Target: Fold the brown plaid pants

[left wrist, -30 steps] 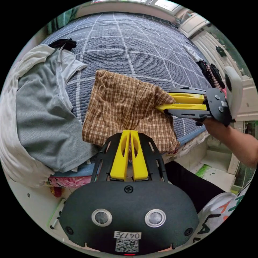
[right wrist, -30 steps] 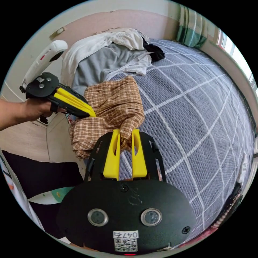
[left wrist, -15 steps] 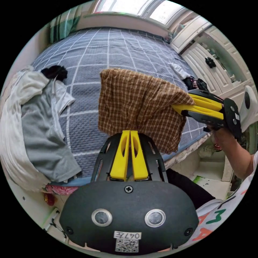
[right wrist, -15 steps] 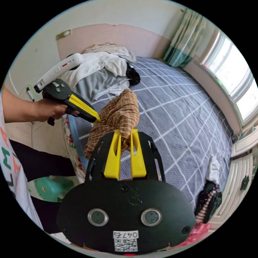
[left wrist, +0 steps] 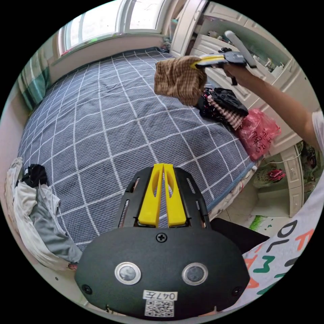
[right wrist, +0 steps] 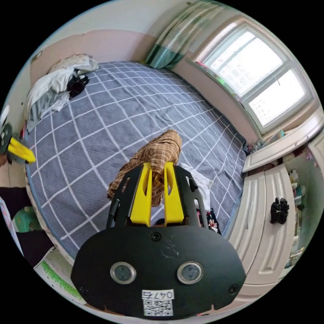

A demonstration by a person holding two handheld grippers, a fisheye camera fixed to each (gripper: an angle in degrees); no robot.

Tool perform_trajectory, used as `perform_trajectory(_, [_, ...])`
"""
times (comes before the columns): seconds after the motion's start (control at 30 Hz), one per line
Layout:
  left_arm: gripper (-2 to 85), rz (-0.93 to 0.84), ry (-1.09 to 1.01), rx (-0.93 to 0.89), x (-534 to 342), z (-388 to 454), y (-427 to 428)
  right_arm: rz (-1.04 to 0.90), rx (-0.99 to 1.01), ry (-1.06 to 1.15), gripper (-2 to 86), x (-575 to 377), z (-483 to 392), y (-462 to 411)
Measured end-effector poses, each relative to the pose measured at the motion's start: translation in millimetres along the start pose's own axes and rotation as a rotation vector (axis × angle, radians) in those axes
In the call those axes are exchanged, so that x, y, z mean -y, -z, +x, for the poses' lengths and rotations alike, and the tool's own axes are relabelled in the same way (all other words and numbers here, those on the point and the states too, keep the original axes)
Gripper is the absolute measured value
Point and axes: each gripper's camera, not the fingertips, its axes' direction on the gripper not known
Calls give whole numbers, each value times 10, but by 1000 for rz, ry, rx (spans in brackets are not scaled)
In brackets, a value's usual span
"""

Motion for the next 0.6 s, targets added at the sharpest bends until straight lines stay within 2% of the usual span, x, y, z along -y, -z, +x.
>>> perform_trajectory(0.23, [-8,-38,-130,-3,720,810,-416,28,86,-403,18,-843,1927,-1125])
perform_trajectory(0.37, [-8,-55,-121,-85,847,1145,-595,-62,64,-588,26,-1356,2320,-1813])
perform_trajectory(0.4, [-8,-68,-123,-99,836,1197,-631,-139,17,-629,32,-1478,2367,-2037])
perform_trajectory(0.5, [-8,-143,-183,-78,749,1468,-769,-373,-105,-584,63,-1604,2392,-2506])
perform_trajectory(0.6, [-8,-196,-217,-25,691,1614,-807,-393,-138,-624,99,-1674,2488,-2625])
